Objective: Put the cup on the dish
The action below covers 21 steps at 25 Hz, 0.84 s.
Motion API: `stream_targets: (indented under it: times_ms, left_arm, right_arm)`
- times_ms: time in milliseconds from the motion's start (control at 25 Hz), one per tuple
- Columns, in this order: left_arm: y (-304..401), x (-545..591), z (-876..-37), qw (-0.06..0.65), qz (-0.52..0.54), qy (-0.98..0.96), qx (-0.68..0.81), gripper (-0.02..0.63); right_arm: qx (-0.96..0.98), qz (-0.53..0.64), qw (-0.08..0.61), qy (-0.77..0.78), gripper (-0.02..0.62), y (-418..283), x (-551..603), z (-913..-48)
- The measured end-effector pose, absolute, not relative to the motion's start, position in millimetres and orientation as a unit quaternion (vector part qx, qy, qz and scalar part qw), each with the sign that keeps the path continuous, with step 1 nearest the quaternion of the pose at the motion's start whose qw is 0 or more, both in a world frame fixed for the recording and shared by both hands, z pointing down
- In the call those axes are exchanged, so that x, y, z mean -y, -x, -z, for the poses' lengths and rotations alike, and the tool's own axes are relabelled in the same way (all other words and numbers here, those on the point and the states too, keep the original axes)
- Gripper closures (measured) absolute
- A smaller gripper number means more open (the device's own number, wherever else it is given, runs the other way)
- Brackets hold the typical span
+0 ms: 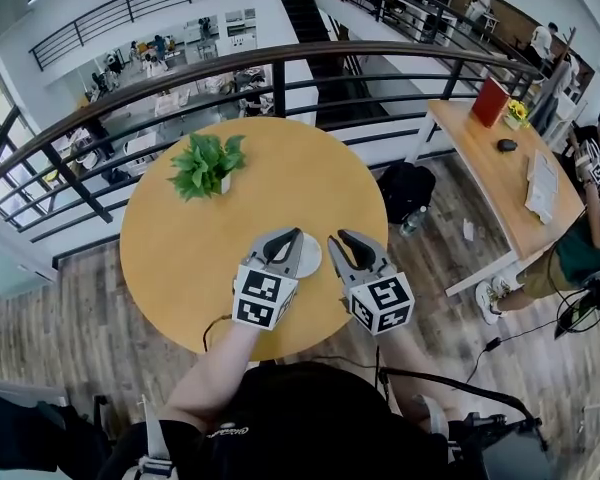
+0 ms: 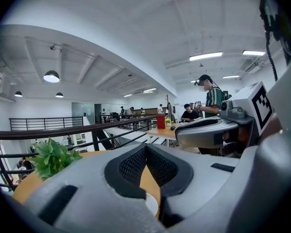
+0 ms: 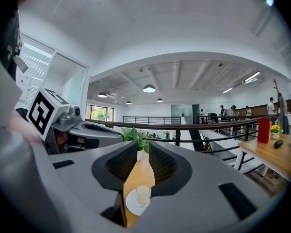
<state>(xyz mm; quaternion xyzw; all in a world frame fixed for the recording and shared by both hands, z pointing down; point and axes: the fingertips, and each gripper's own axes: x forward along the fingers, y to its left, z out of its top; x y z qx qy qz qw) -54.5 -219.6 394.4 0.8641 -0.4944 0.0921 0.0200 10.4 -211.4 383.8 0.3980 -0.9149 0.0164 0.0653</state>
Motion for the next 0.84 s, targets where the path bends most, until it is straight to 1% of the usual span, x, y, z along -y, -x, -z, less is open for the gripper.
stream_targets:
  times_ms: [840]
  left_arm:
    - [56.9, 218.9, -399.8, 0.035, -0.093, -0.865, 0.493, 0.601]
  right_arm:
    - [0.914, -0.024, 0.07, -0.398, 0.528, -9.1, 210.0, -388.4]
